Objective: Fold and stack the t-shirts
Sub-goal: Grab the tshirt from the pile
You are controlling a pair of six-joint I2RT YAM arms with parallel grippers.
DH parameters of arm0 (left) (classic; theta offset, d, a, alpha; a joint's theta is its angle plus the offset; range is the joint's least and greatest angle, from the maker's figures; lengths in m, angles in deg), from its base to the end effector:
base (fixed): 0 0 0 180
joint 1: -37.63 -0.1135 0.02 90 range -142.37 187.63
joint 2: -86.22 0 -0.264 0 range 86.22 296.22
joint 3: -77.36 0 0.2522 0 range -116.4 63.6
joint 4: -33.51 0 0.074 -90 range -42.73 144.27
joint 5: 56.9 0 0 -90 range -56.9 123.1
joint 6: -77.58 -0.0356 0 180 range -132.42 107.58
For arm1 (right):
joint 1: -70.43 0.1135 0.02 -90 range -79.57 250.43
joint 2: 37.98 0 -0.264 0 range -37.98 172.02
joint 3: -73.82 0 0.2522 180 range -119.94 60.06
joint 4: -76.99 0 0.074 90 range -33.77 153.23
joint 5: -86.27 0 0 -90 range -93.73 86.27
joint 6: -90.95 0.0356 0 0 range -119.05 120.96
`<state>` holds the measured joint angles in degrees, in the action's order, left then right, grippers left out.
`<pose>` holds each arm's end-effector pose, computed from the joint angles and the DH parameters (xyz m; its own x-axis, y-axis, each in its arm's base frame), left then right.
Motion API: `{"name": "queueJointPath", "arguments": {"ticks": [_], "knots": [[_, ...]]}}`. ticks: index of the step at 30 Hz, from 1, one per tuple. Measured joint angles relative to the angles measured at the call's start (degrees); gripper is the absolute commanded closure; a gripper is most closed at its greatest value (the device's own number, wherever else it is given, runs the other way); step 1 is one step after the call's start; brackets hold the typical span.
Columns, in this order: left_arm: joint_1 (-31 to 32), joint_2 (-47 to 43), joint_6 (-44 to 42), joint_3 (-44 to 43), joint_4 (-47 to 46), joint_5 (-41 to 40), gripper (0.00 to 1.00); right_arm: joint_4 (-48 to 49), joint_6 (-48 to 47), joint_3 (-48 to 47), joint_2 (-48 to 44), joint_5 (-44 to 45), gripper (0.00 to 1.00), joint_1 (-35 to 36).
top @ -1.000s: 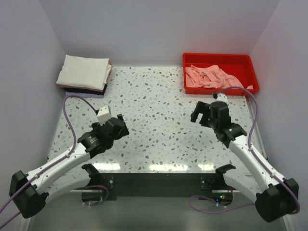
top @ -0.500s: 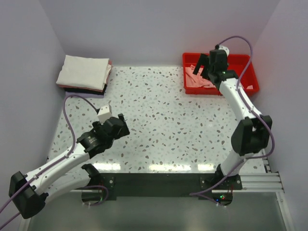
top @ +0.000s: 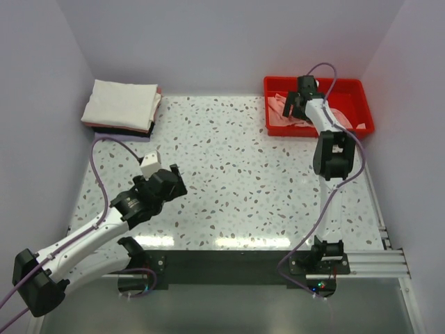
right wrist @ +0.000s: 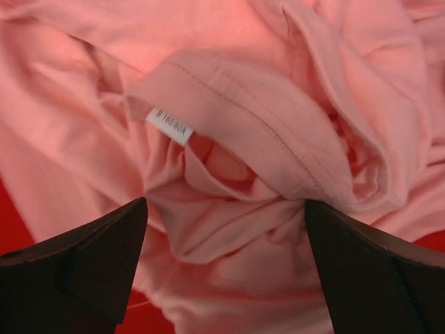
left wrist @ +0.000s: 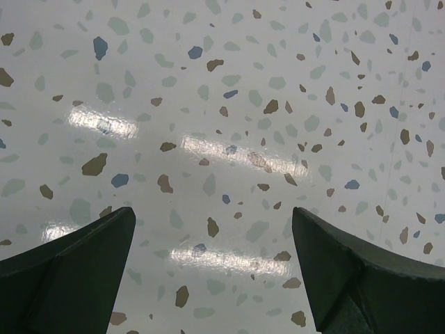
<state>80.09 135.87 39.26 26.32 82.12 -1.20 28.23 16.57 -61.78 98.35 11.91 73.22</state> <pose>0.1400 -0.1009 0.2449 -0.5517 -0.3736 -0.7456 -0.2541 0.9268 -0.2764 0.5333 0.0164 0.2103 -0.6969 0.2256 -0.6808 0.3278 0.9445 -0.0225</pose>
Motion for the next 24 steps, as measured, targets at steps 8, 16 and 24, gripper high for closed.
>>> {"name": "queueJointPath", "arguments": {"ticks": [8, 16, 24], "knots": [[0.0, 0.61, 0.22, 0.0, -0.42, 0.66, 0.0, 0.81, -3.74, -2.36, 4.66, -3.26, 0.56, -1.53], [0.0, 1.57, 0.28, 0.0, -0.44, 1.09, 0.0, 3.23, -3.34, -0.94, 3.21, -6.27, 0.95, -2.27], [0.0, -0.7, 0.31, 0.0, -0.48, 1.14, 0.0, 4.48, -1.88, 4.68, -8.59, -11.54, 1.0, -2.08]]}}
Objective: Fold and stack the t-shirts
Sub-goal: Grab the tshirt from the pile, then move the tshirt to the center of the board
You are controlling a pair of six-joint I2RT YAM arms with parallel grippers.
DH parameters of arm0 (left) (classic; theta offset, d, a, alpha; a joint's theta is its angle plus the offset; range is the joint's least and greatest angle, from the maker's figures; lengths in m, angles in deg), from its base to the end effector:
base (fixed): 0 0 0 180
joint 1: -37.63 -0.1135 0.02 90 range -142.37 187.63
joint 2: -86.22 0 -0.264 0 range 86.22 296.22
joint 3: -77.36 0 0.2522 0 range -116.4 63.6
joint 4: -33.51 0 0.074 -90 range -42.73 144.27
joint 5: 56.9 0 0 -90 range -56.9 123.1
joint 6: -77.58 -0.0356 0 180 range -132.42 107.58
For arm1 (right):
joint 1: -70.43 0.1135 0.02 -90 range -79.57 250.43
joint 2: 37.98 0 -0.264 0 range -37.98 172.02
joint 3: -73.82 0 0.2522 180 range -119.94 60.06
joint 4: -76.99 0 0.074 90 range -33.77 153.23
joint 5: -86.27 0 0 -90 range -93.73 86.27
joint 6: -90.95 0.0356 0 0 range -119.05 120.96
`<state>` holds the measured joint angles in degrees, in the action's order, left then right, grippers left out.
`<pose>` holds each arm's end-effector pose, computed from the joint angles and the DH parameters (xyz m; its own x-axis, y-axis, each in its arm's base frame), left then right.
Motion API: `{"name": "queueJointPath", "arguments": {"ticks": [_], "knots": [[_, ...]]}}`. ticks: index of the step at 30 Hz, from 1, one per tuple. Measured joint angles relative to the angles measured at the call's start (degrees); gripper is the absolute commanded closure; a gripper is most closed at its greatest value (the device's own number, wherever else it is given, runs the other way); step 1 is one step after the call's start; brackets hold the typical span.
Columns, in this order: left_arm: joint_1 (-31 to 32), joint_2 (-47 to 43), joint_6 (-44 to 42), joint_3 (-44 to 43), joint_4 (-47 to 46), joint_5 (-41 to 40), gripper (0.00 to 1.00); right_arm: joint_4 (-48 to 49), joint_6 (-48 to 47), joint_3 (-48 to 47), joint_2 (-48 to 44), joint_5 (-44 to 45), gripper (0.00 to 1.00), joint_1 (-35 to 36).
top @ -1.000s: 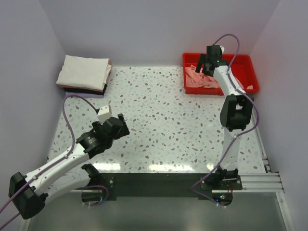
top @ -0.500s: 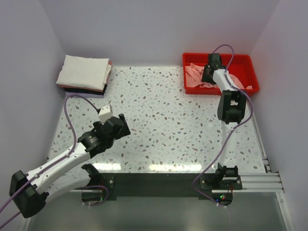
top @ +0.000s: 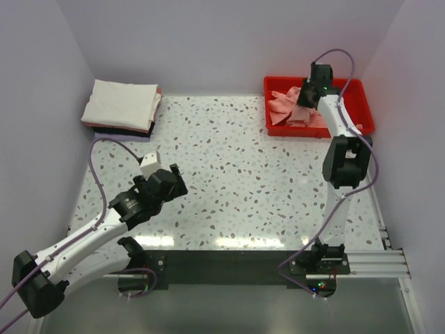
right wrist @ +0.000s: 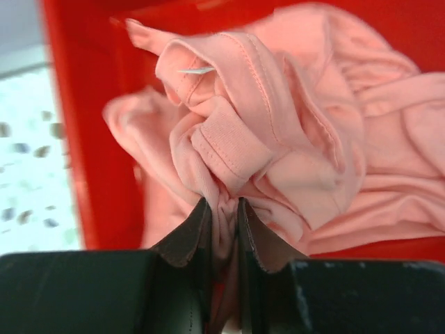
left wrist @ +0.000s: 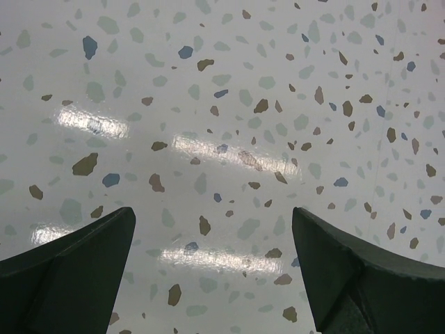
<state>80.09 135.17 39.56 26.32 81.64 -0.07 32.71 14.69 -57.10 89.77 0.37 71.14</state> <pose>0.1391 -0.1009 0.2471 -0.5515 -0.3892 -0.7378 -0.2429 0.9211 -0.3043 0.5159 0.0038 0.2642 -0.6288 0.2291 -0.7431 0.1965 0.9714 0.1333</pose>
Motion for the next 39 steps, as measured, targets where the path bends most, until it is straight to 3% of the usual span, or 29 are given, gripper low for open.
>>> {"name": "queueJointPath", "arguments": {"ticks": [8, 13, 23, 39], "knots": [[0.0, -1.36, -0.02, 0.2, 0.0, 0.0, 0.0, 4.26, 1.77, 4.15, -17.59, -6.47, 1.0, 1.01], [0.0, -2.23, -0.02, 0.59, -0.07, -0.02, 0.0, 3.85, -0.46, 4.15, -23.93, -7.08, 1.0, 6.45], [0.0, -4.31, 1.92, 0.63, 1.53, -0.57, 0.0, 2.4, -3.45, 4.81, -32.52, -13.62, 1.0, 22.29], [0.0, -6.19, 4.02, 0.63, 4.87, -2.71, 0.0, 2.19, 2.95, 5.99, -39.01, -24.59, 1.0, 31.08]]}}
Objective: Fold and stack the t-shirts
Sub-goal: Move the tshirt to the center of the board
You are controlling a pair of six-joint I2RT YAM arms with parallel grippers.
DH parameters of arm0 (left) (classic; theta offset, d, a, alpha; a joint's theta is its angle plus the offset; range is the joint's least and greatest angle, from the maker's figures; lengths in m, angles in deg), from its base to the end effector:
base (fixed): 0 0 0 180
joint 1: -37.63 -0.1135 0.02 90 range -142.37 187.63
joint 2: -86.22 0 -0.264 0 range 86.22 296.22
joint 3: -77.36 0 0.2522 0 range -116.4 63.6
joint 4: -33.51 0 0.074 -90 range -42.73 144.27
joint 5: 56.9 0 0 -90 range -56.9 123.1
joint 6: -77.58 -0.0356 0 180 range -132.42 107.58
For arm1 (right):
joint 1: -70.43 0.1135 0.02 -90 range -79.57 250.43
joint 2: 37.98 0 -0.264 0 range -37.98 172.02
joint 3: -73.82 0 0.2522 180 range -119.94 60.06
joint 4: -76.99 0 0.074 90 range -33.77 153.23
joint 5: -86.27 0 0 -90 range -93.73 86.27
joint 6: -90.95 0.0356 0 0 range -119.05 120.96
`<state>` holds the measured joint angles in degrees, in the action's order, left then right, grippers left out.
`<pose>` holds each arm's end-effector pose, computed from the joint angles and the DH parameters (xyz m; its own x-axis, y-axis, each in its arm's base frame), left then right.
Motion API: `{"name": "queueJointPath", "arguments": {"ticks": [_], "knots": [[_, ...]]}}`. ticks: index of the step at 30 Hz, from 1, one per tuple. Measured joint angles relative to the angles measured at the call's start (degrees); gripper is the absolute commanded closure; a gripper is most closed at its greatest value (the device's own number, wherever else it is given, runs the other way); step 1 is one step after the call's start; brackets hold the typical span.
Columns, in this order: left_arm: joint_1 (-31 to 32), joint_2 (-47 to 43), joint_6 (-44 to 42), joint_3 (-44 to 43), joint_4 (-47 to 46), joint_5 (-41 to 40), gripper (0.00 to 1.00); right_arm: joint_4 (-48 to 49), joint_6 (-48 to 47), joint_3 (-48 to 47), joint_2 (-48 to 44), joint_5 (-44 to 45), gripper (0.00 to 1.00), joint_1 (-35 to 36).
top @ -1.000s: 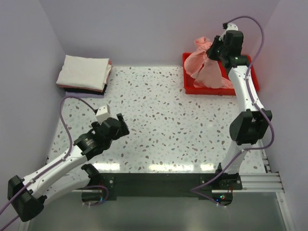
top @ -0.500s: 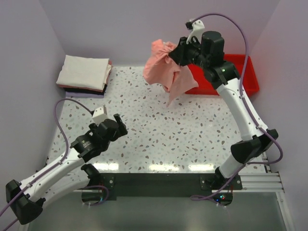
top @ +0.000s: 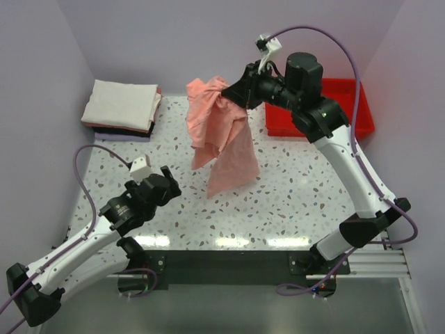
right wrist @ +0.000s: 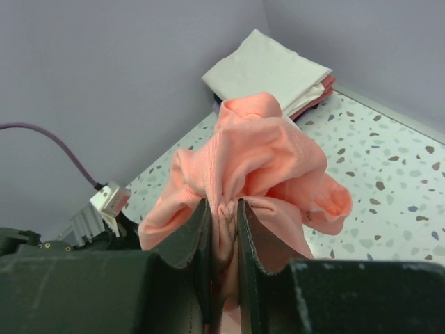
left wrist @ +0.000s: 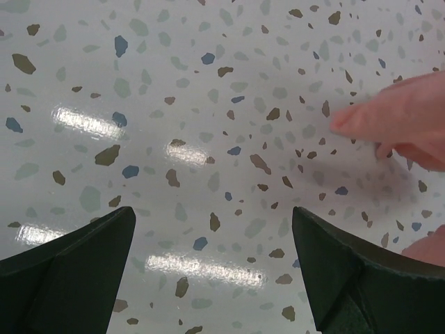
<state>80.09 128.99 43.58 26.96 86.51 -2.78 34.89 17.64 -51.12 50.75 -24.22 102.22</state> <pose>0.1236 -0.0848 0.2531 -0.4952 -0.4574 -0.7386 -0.2993 0.8880 -0.3492 0.2692 0.1815 0.5154 -0.3103 0.1242 -0.9425 -0.7311 0.6025 0.3201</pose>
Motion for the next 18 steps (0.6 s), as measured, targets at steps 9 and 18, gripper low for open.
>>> {"name": "queueJointPath", "arguments": {"ticks": [9, 18], "knots": [[0.0, -0.37, 1.05, 0.0, 0.83, 0.04, 0.0, 6.86, 3.93, 21.16, -11.23, 1.07, 0.9, 1.05], [0.0, 4.37, 0.9, 0.02, 0.2, 1.27, 0.0, 13.05, 10.1, 56.89, -14.08, 5.95, 0.78, -12.17]]}}
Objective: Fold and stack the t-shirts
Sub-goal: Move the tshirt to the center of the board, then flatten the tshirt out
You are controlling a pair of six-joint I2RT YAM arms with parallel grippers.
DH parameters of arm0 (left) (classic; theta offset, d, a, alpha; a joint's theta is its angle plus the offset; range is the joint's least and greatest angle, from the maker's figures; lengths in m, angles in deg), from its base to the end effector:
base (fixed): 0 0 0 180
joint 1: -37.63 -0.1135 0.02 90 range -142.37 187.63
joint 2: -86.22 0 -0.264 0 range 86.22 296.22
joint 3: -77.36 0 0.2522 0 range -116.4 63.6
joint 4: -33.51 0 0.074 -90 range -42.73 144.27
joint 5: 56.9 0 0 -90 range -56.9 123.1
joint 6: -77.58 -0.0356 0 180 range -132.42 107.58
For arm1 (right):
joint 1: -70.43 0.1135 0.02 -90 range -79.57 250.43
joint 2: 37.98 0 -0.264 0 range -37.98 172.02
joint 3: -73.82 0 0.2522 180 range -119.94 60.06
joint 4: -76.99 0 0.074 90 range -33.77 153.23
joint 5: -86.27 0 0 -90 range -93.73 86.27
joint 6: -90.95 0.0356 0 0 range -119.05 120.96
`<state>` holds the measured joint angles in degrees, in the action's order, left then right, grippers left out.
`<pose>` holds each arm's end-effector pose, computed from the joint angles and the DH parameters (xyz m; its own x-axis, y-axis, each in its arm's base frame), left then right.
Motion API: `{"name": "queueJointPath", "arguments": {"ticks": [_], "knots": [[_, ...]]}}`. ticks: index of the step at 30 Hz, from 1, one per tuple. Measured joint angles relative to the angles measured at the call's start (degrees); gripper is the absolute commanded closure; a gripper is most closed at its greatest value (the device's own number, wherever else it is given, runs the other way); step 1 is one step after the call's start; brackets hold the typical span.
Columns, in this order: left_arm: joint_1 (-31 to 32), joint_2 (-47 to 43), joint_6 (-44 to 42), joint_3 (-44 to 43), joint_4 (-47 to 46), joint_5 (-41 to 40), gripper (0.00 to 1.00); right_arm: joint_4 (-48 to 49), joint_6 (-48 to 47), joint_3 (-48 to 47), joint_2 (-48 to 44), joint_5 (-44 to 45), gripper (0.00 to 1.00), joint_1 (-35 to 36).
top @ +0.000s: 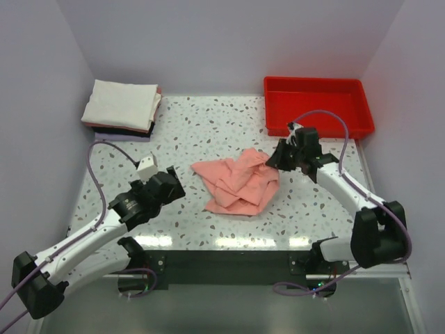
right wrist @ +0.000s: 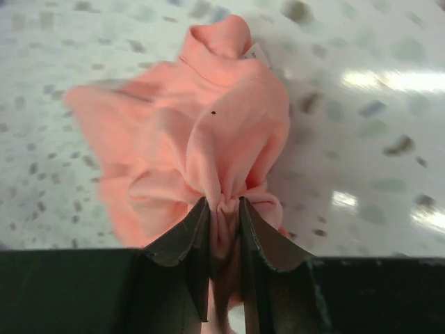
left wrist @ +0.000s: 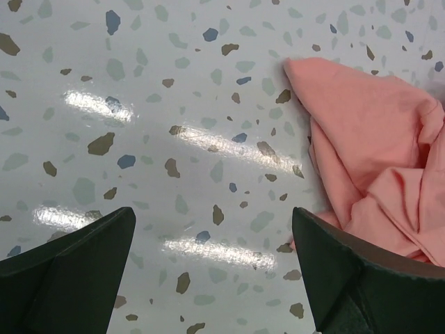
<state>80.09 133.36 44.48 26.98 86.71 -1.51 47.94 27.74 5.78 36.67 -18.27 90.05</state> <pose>0.1307 -0.0922 0.2422 -0.5481 -0.4331 -0.7156 -0.3170 0.8993 -0.3015 0.2690 0.1054 0.2758 -0.7233 0.2053 -0.6593 -0.2142 0.8410 0.4969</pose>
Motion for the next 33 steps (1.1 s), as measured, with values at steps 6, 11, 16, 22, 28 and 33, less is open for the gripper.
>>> {"name": "queueJointPath", "arguments": {"ticks": [6, 11, 16, 22, 28, 33], "knots": [[-0.17, 6.64, -2.23, 0.0, -6.21, 2.93, 0.0, -4.07, -0.59, 7.32, 8.11, 0.94, 0.06, -9.51], [-4.68, 15.47, -6.21, -0.31, -13.22, 8.59, 0.0, -7.93, -2.75, 4.37, 7.52, 5.09, 0.01, -8.76], [-12.72, 23.78, -10.88, -1.38, -21.88, 15.67, 0.0, -10.47, -4.07, 3.5, -0.96, 8.98, 0.01, -8.76], [-16.26, 35.26, -14.56, -8.09, -29.81, 22.8, 0.15, -13.33, -5.81, 3.5, -14.88, 10.56, 0.01, -8.76], [-18.03, 45.55, -16.13, -13.84, -33.62, 27.69, 0.33, -15.08, -7.21, 4.04, -18.47, 7.74, 0.01, -8.76], [-18.03, 49.46, -16.06, -14.91, -34.58, 29.88, 0.61, -16.46, -7.37, 5.01, -18.6, 4.7, 0.01, -8.46]]}}
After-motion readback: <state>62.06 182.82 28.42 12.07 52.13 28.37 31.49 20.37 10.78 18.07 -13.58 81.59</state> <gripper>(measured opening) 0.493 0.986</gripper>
